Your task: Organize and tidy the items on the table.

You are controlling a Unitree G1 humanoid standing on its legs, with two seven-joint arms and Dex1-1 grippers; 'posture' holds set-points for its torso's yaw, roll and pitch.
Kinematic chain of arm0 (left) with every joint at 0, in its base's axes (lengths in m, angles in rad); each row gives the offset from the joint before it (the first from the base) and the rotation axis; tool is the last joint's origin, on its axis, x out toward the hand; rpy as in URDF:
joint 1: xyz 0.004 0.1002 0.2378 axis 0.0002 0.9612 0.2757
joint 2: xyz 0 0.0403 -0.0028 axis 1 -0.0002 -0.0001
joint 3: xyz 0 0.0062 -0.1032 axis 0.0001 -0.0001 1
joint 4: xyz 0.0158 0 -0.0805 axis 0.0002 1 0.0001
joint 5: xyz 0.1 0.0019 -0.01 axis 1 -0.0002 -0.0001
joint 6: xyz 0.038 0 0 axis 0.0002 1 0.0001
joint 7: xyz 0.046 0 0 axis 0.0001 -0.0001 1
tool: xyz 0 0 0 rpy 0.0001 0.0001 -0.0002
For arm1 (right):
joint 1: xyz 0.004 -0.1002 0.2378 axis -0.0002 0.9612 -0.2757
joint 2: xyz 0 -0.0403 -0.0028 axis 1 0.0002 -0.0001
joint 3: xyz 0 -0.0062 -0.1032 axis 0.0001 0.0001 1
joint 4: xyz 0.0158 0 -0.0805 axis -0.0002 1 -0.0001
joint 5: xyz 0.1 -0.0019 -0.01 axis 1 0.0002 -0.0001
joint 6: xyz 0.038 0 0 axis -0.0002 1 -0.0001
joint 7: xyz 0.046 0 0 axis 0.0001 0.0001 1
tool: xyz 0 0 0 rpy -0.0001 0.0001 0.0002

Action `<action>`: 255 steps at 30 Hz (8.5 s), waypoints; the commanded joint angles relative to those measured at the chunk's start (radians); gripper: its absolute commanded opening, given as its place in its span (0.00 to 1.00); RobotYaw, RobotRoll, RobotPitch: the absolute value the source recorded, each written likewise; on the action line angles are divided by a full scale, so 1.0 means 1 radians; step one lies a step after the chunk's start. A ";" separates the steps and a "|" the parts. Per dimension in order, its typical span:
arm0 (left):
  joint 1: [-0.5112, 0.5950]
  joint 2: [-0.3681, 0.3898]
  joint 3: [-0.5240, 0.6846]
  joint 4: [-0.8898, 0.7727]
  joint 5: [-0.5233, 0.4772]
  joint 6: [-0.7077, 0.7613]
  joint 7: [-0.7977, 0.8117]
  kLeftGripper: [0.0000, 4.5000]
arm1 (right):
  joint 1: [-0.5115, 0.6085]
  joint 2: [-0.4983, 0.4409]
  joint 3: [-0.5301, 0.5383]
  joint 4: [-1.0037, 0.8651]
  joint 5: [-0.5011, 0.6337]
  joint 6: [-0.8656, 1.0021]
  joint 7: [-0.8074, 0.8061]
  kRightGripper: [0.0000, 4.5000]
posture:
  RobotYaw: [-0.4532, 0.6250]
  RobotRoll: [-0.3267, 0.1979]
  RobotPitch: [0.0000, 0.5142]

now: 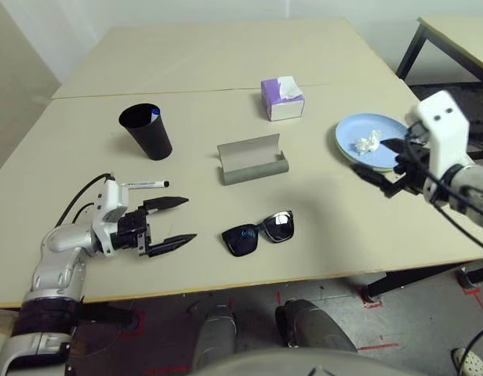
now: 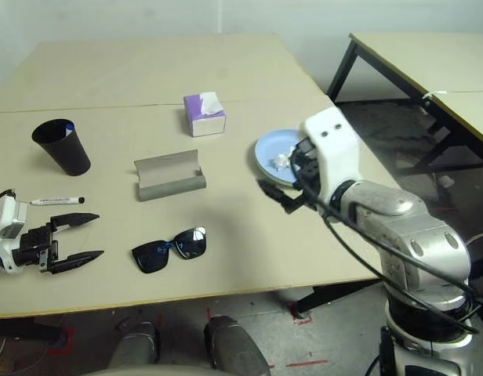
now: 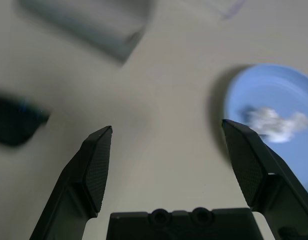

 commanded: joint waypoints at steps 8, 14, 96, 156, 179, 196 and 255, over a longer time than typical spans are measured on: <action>-0.041 0.007 -0.019 0.019 0.027 -0.002 0.000 1.00 | -0.449 -0.071 0.479 0.091 -0.124 -0.135 0.306 0.99 | 0.29 0.62 0.23; -0.038 0.011 -0.019 -0.027 0.024 0.025 0.014 1.00 | -0.614 0.094 0.619 0.207 -0.157 -0.073 0.350 0.99 | 0.30 0.62 0.22; -0.054 0.152 -0.053 0.291 -0.033 -0.245 -0.192 1.00 | -0.595 0.571 0.873 0.561 -0.277 -0.059 0.298 0.99 | 0.34 0.62 0.25; -0.094 0.094 -0.053 0.275 -0.007 -0.194 -0.158 1.00 | -0.878 0.605 0.800 0.936 -0.491 -0.460 0.450 0.04 | 0.33 0.62 0.24; 0.021 0.124 0.049 0.172 -0.009 -0.142 -0.128 1.00 | -0.878 0.809 0.667 1.395 -0.712 -0.918 0.363 0.04 | 0.37 0.62 0.27; 0.074 0.113 0.063 0.035 -0.016 -0.066 -0.070 1.00 | -0.852 0.839 0.616 1.579 -0.811 -1.058 0.290 0.04 | 0.38 0.62 0.27; 0.139 0.083 0.052 -0.053 -0.008 -0.033 -0.033 1.00 | -0.804 0.857 0.560 1.701 -0.928 -1.232 0.280 0.04 | 0.37 0.62 0.28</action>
